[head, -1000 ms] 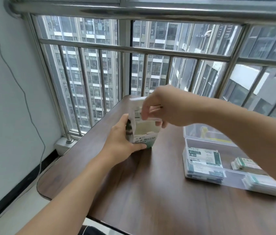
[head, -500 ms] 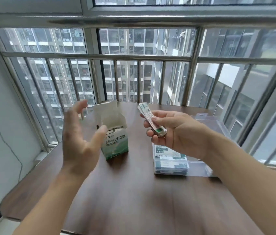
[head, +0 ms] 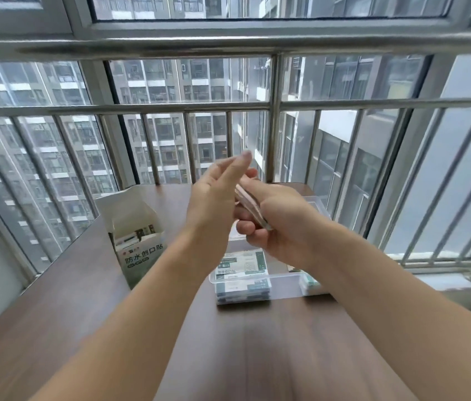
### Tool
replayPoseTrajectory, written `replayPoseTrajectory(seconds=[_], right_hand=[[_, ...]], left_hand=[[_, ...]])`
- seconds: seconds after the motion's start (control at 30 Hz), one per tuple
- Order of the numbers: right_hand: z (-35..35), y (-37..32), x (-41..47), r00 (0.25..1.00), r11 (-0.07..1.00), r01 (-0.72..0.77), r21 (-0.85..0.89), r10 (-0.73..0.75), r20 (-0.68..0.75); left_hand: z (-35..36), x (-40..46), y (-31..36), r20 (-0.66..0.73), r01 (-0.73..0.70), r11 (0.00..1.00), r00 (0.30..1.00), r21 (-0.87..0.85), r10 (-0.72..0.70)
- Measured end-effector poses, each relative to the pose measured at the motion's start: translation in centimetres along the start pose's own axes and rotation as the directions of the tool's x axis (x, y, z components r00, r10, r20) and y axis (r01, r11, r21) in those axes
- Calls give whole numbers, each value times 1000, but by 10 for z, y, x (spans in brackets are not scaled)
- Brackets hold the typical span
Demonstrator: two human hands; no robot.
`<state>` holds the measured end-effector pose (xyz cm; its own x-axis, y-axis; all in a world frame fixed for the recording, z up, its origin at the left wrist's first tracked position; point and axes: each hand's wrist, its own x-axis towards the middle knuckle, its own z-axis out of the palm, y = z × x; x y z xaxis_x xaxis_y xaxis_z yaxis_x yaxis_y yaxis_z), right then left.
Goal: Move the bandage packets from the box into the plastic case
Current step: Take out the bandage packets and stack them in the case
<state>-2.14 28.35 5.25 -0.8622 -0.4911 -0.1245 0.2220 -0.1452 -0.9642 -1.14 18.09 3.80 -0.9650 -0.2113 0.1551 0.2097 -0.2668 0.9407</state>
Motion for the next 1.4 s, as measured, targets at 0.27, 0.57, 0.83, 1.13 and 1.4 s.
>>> replayPoseTrajectory(seconds=[0.27,0.57,0.83,1.13,1.4], right_hand=[[-16,15,4,993,998,-64,-21,61,-105],[-20,20,1,991,946,-132,-297,126,-38],[-69,-38,-22,976,307,210,-928,-126,179],[-106,-51,-2,916,594,324,-737,-3,401],[-116,-38,5,947,360,302,-883,-8,321]], left_hand=[[0,-16,-26,223,214,954,961,-208,-167],[-6,-19,-39,117,254,926,966,-279,-230],[7,-13,-28,119,387,771,917,-506,-382],[43,8,-15,466,530,799,805,-285,-368],[54,13,-21,553,590,807,680,-23,-481]])
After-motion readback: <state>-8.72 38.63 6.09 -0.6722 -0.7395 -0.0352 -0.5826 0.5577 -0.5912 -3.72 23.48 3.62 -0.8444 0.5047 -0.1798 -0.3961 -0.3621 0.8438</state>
